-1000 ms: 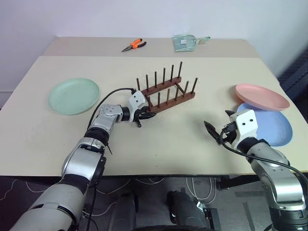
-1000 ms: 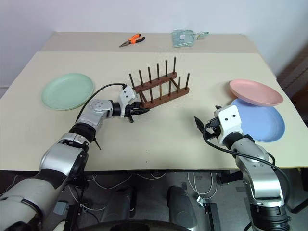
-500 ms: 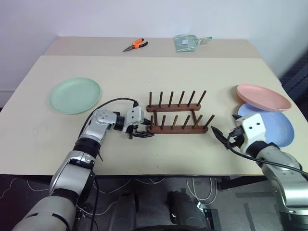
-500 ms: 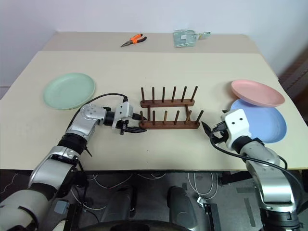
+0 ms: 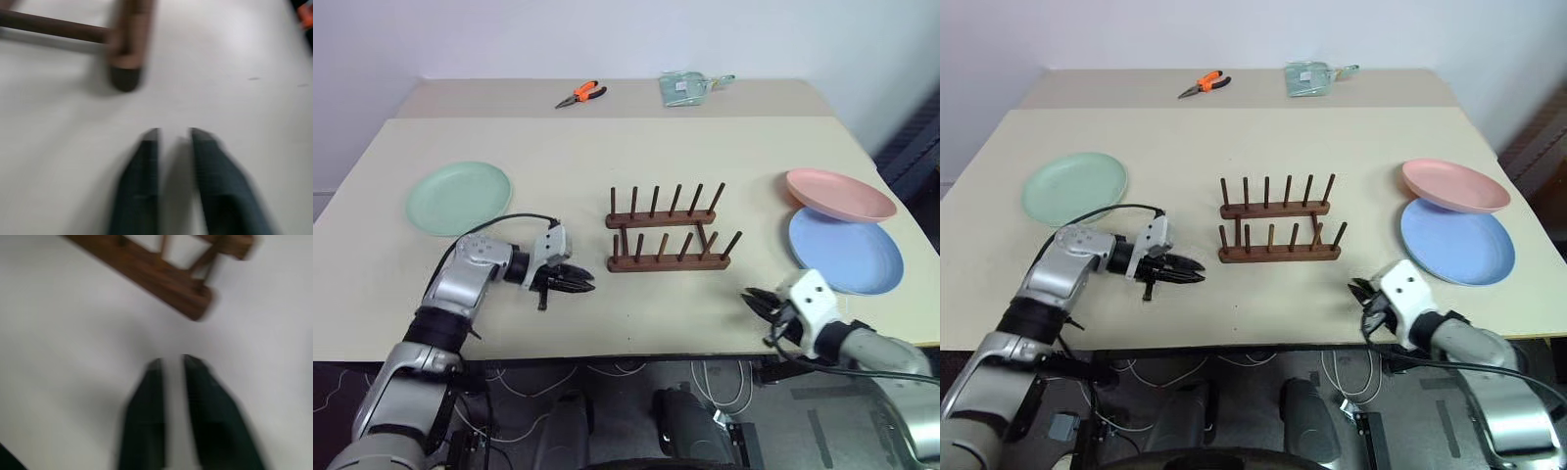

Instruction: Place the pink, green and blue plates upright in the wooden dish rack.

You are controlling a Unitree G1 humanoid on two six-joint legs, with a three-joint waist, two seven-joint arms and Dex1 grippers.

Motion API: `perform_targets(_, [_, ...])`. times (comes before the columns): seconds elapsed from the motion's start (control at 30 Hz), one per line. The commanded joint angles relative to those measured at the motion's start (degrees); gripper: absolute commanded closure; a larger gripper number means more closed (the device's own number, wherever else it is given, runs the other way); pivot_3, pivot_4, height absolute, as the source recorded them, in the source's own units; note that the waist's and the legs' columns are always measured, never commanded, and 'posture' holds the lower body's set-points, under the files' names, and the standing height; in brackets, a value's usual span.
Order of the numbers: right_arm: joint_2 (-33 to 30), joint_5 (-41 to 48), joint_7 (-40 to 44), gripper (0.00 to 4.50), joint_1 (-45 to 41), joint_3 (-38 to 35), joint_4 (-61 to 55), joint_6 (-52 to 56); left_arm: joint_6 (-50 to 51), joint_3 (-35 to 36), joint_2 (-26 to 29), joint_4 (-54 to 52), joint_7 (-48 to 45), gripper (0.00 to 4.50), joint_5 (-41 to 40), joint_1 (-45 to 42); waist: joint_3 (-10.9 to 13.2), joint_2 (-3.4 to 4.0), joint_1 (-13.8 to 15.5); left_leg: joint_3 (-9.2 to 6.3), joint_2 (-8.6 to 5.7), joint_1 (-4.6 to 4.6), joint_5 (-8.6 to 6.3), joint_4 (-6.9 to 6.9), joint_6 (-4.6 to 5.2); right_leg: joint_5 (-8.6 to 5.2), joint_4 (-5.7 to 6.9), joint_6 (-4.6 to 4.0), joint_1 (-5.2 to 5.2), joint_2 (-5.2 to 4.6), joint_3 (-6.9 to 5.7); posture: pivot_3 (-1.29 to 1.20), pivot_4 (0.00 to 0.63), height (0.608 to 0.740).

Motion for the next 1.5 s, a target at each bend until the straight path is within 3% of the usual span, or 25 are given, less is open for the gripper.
perform_targets(0.03, [1.57,-4.70,-4.01,4.50,-4.55,3.26,4.06,-0.96,0.81,-3.19,-4.26,-5.57,5.19,4.43,0.82,1.75,-0.01,0.01,0.51,0.00,-0.02,-0.05,0.00,0.08,0.00,0.00,-0.01,0.00,0.01,-0.02,0.00,0.00,0.150,0.732])
perform_targets(0.23, [6.02,-8.16,-8.64,4.50,-11.62,6.53,12.65,-0.58,-0.45,-4.76,-11.19,0.25,19.79,4.43,7.50,-0.16,-0.07,-0.01,1.24,0.00,-0.09,-0.09,-0.02,0.26,0.02,0.01,-0.01,0.01,0.08,-0.07,-0.01,0.00,0.150,0.732])
perform_targets(0.4, [9.31,-10.44,-11.28,4.50,-18.69,8.13,20.96,-1.79,-1.30,-4.37,-14.15,7.16,26.78,4.43,8.83,-3.53,-0.13,-0.04,0.81,-0.02,-0.08,0.02,-0.03,0.51,0.03,0.01,0.18,0.02,0.19,-0.04,-0.01,0.00,0.150,0.732])
perform_targets(0.67, [11.77,-12.71,-12.62,4.50,-29.82,9.32,34.44,-6.29,-6.98,-3.68,-14.95,18.18,30.07,4.43,9.01,-9.07,-0.17,-0.02,-0.03,-0.09,-0.08,0.14,-0.03,0.52,0.03,0.02,0.24,0.03,0.34,0.01,-0.03,0.00,0.150,0.732])
perform_targets(0.83, [11.53,-11.99,-11.19,4.50,-31.67,8.43,35.35,-6.88,-9.67,-3.68,-14.74,22.71,30.53,4.43,9.28,-11.34,-0.17,-0.02,-0.16,-0.10,-0.07,0.14,-0.03,0.52,0.04,0.03,0.26,0.04,0.33,0.02,-0.03,0.00,0.150,0.732])
perform_targets(0.97, [8.31,-11.39,-9.05,3.17,-29.08,6.19,30.04,-6.04,-11.67,-3.86,-14.02,24.33,31.49,4.50,10.54,-11.56,-0.17,-0.01,-0.03,-0.10,-0.07,0.11,-0.03,0.50,0.05,0.02,0.26,0.06,0.31,0.02,-0.03,0.00,0.150,0.732])
perform_targets(1.13, [-1.91,-13.27,-6.23,0.69,-21.73,0.26,17.83,-8.43,-12.52,-4.56,-10.57,19.80,27.23,4.50,9.97,-8.20,-0.18,0.07,-0.40,-0.07,-0.07,0.06,-0.04,0.47,0.05,0.00,0.25,0.07,0.21,0.02,-0.01,0.00,0.150,0.732])
perform_targets(1.23, [-8.69,-16.77,-6.42,0.69,-20.09,-3.09,18.26,-9.55,-12.78,-4.77,-6.01,12.89,20.33,4.50,7.31,-3.08,-0.24,0.17,-1.57,-0.04,-0.03,0.11,-0.05,0.38,0.06,0.00,0.28,0.05,0.17,0.04,0.02,0.00,0.150,0.732])
perform_targets(1.37, [-17.56,-23.31,-6.82,0.69,-21.83,-1.26,30.54,-17.62,-11.94,-1.65,-1.02,6.15,15.33,4.50,2.91,3.26,-0.32,0.25,-1.60,0.09,-0.01,0.27,-0.05,0.16,0.06,-0.05,0.25,-0.04,0.16,0.01,0.08,0.00,0.150,0.732])
perform_targets(1.5, [-19.17,-28.37,-8.35,0.69,-29.57,4.39,46.13,-26.36,-9.40,0.76,1.61,3.88,13.06,4.50,0.05,6.41,-0.34,0.29,-1.81,0.13,0.00,0.30,-0.05,0.15,0.07,-0.07,0.23,-0.08,0.17,0.00,0.10,0.00,0.150,0.732])
